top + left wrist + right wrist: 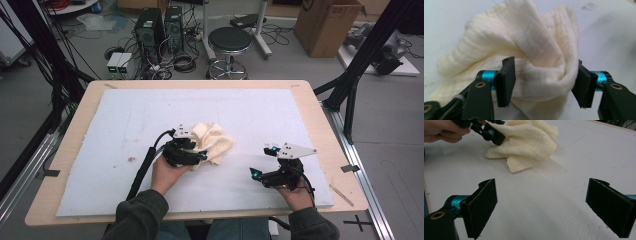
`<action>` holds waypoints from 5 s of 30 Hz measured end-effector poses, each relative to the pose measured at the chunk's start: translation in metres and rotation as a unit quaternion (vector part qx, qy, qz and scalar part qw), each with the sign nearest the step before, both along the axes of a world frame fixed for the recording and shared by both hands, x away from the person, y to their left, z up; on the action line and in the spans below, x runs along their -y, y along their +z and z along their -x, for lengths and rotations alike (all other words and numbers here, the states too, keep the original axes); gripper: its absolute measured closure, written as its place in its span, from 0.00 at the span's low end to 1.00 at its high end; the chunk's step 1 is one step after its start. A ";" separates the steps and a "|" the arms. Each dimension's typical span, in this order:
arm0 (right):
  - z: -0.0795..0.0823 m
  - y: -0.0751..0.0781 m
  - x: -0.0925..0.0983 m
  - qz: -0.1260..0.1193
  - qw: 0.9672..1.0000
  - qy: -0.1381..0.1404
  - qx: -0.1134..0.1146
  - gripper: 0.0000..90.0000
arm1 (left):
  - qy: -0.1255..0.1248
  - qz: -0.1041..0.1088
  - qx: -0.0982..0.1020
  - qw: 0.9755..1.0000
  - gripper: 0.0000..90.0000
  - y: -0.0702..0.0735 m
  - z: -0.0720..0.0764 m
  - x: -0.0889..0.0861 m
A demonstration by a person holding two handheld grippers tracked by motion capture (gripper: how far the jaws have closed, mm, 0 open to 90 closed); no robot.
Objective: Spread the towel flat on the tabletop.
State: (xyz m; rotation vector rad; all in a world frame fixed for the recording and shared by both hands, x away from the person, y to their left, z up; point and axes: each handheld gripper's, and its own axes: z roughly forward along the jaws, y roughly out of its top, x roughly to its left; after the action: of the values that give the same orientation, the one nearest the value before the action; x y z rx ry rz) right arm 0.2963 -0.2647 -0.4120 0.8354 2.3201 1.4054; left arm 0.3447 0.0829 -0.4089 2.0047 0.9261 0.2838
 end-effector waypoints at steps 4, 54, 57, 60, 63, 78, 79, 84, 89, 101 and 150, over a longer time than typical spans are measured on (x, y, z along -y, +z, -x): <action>0.000 0.000 -0.004 0.002 1.000 0.006 -0.003 0.11 | -0.006 0.016 0.016 1.000 0.41 0.009 0.006 -0.009; -0.059 -0.027 -0.103 0.104 0.985 0.112 -0.083 0.94 | -0.011 0.030 0.059 0.998 0.40 0.006 0.051 -0.076; -0.055 -0.023 -0.099 0.103 0.984 0.119 -0.081 0.94 | -0.011 0.038 0.057 0.998 0.40 0.004 0.050 -0.076; -0.048 -0.015 -0.092 0.103 0.984 0.124 -0.074 0.94 | -0.011 0.035 0.054 0.998 0.40 0.002 0.050 -0.076; -0.040 -0.005 -0.083 0.100 0.984 0.129 -0.066 0.94 | -0.012 0.045 0.055 0.997 0.41 0.002 0.050 -0.074; 0.003 0.016 -0.027 0.109 0.985 0.123 -0.046 0.94 | -0.031 0.031 0.056 0.997 0.41 -0.002 0.052 -0.061; 0.005 0.014 -0.024 0.112 0.985 0.123 -0.047 0.94 | -0.032 0.032 0.056 0.997 0.41 -0.002 0.052 -0.060; 0.012 0.001 -0.004 0.125 0.984 0.108 -0.071 0.94 | -0.034 0.033 0.056 0.997 0.41 -0.002 0.053 -0.059; 0.013 -0.009 0.001 0.126 0.982 0.111 -0.087 0.84 | -0.037 0.031 0.057 0.997 0.42 -0.003 0.054 -0.057; 0.004 0.002 -0.039 0.110 0.981 0.148 -0.063 0.70 | -0.051 0.026 0.055 0.997 0.44 -0.006 0.054 -0.056; -0.024 -0.001 -0.069 0.122 0.976 0.172 -0.047 0.98 | -0.047 -0.079 0.043 0.995 0.95 0.018 -0.022 -0.069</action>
State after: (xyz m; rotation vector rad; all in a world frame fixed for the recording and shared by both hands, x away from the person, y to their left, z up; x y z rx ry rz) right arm 0.3203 -0.1958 -0.4129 0.4535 2.7402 1.1852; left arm 0.3666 0.1515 -0.3911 2.1562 0.7725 0.3985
